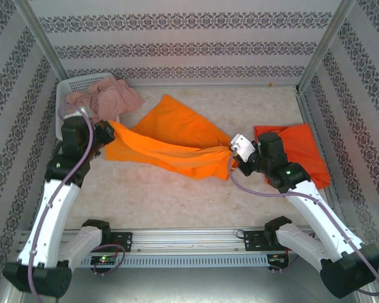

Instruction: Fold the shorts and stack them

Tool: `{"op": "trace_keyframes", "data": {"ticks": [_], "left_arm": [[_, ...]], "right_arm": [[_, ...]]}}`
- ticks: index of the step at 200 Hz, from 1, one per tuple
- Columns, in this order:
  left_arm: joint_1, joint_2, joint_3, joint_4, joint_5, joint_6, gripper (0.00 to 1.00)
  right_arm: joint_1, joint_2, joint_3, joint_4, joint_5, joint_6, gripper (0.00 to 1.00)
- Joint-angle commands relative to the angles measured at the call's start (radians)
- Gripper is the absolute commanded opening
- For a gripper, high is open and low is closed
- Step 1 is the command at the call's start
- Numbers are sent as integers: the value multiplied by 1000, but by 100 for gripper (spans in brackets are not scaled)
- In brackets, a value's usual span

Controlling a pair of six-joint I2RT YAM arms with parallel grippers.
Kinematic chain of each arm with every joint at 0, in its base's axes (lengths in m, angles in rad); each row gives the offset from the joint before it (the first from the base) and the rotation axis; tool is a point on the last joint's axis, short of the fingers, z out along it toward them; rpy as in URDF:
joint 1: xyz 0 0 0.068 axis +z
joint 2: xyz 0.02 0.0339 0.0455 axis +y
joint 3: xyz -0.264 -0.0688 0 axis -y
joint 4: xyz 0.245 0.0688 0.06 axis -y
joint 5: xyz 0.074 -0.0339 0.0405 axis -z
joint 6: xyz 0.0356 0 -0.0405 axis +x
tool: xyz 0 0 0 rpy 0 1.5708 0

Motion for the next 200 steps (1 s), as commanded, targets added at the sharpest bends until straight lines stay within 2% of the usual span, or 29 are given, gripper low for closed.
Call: {"op": "trace_keyframes", "data": {"ticks": [1,37,84,200], "left_arm": [[-7,123,140,-34,-14,74,0],[-7,370,336,-46,-12,118,0],[-13,685,598,-76,34,131,0],[-48,1288,1228,-293,29,124,0]], "right_arm": [[2,25,-1,-79,43,36,0],[-17,104,0,-102,81,93,0],[-89,215,36,-83,112,150,0],[-195,471,119,-13,172,204,0]]}}
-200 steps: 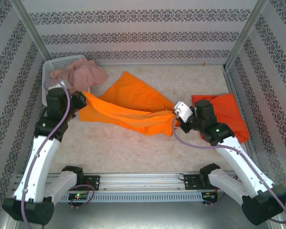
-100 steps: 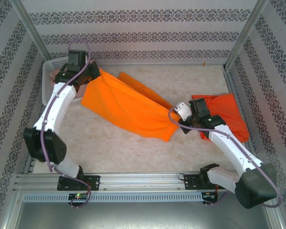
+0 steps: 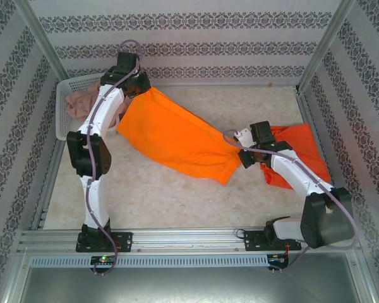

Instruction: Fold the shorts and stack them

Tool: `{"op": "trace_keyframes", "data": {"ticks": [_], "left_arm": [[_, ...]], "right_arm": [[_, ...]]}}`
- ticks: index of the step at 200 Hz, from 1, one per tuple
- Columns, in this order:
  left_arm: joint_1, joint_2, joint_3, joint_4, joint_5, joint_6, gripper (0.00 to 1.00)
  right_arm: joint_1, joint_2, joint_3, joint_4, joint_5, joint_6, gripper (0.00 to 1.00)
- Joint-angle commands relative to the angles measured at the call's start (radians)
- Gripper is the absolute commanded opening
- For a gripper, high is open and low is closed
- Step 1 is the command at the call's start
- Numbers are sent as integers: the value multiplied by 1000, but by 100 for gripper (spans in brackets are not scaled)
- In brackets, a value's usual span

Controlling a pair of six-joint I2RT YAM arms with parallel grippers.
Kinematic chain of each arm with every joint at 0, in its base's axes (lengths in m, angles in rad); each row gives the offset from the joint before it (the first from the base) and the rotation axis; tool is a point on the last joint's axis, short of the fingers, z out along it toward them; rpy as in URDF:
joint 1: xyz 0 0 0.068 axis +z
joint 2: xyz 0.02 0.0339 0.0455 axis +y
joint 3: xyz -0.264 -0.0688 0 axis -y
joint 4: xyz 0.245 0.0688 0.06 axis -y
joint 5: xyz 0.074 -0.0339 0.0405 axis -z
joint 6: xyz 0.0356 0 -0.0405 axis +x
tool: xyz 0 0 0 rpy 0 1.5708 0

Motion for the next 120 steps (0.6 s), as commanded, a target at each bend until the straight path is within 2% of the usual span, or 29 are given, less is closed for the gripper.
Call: {"op": "trace_keyframes", "data": {"ticks": [1,10,22,26,38,46,61,73,95,106,120], "left_arm": [[10,84,131,-80,-42,6,0],[10,118,166,-92,-48,2,0],[10,157,196,-88,-60,-6,2],[11,167,208,-81,-63,-9,8],[17,208,263,-72,-61,-18,42],[25,238,335,-90,-45,-34,56],[34,275,485,-153,5,-46,76],[32,245,520,-186,7,-27,86],[17,96,381,-208,38,26,97],[1,-10,212,-160,70,46,100],[-19,-155,-71,-9,116,34,100]], "right_arm": [[-32,43,39,-30,64,36,0],[-37,63,51,-28,65,45,1],[-46,92,70,-23,71,63,13],[-48,104,80,-25,75,72,19],[-61,139,119,-38,93,109,39],[-72,159,158,-64,97,133,51],[-94,154,208,-98,104,186,67],[-102,108,212,-82,96,238,79],[-95,-30,185,-28,-46,357,95],[-69,-91,161,20,-140,448,98],[-3,-130,138,67,-234,548,98]]}}
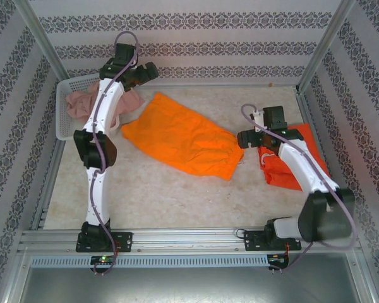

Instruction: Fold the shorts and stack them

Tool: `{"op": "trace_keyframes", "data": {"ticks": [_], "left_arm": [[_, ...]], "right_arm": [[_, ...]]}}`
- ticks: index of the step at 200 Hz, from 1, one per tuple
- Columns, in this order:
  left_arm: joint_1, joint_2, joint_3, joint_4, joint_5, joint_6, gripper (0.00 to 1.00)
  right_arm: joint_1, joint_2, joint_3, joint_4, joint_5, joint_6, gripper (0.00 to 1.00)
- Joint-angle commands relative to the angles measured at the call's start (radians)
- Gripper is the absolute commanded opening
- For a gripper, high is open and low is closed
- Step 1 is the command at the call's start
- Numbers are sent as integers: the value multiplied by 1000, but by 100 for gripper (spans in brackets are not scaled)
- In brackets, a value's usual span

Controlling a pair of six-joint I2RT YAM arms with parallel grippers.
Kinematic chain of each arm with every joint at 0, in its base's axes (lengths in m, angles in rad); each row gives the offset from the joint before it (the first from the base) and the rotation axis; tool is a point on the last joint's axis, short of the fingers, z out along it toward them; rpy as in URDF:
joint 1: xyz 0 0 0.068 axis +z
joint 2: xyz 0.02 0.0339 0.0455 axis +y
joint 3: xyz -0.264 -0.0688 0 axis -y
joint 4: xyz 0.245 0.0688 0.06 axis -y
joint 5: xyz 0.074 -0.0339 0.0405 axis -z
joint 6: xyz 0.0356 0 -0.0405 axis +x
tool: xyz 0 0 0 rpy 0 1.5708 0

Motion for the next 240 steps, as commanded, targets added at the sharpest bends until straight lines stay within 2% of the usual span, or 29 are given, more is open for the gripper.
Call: {"op": "trace_keyframes", "data": {"ticks": [1,16,32,47,66,111,157,217,240], "left_arm": [[-39,-240,-314,127,87,28,100],[-54,-376,-625,353,135,-46,100],[-65,-451,-853,555,176,-118,100],[-72,-452,-965,662,187,-149,100],[-75,-405,-1042,751,211,-171,100],[-75,-345,-1193,861,142,-163,100],[-75,-421,-1407,918,76,-175,100],[-75,-711,-1886,1064,20,-338,100],[-75,-891,-1975,1004,1,-363,100]], "right_arm": [[86,-96,-30,87,-206,229,98],[182,-82,-28,90,-227,307,98],[254,-29,-22,96,-276,400,97],[287,31,-32,115,-332,470,97],[305,103,-53,114,-332,518,98],[280,264,-91,88,-328,528,97],[233,313,-82,37,-328,458,97],[178,321,-35,-78,-306,283,98],[164,258,-22,-38,-478,271,98]]}}
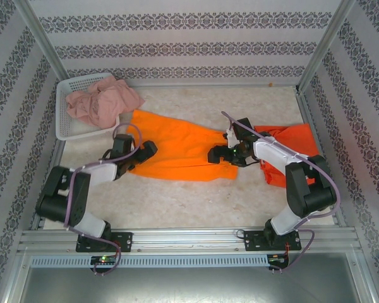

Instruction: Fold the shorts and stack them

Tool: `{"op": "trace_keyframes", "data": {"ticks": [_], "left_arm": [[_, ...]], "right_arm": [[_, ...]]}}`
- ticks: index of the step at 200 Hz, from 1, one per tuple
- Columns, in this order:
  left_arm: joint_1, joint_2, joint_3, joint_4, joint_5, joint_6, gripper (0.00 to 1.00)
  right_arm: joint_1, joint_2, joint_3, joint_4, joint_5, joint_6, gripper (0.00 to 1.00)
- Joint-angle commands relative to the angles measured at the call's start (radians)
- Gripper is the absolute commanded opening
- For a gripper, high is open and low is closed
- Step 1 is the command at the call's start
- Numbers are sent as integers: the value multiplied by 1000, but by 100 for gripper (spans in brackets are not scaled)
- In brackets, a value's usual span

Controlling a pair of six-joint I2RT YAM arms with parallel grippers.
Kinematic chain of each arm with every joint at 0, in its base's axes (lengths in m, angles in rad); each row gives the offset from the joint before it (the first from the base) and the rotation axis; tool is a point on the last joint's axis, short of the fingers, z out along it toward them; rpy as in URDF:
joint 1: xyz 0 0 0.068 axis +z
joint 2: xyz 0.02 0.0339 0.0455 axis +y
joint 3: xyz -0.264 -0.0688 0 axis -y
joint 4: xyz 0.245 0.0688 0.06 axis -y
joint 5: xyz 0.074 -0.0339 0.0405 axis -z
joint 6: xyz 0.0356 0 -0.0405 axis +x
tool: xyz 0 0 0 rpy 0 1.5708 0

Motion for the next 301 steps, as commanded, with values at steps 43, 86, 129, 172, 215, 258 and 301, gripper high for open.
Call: {"op": "trace_keyframes", "data": {"ticks": [43,86,129,172,215,258,301], "left_arm": [[4,-410,30,-309,-122,-16,100],[31,-380,75,-346,-160,35,100],[105,-286,-55,-218,-171,2,100],[178,-211,-176,-123,-180,-52,100],[199,-262,-148,-168,-121,-34,100],[160,-503,63,-345,24,51,99],[-160,-455,224,-254,-10,80,82]], "right_arm": [[-54,-155,84,45,-133,37,98],[-120,-7,149,90,-172,124,98],[-129,164,241,91,-169,128,98],[-149,283,254,103,-143,144,97],[-152,280,239,124,-157,156,98],[-153,16,187,111,-101,116,98],[-156,-256,36,75,-1,83,98]]}}
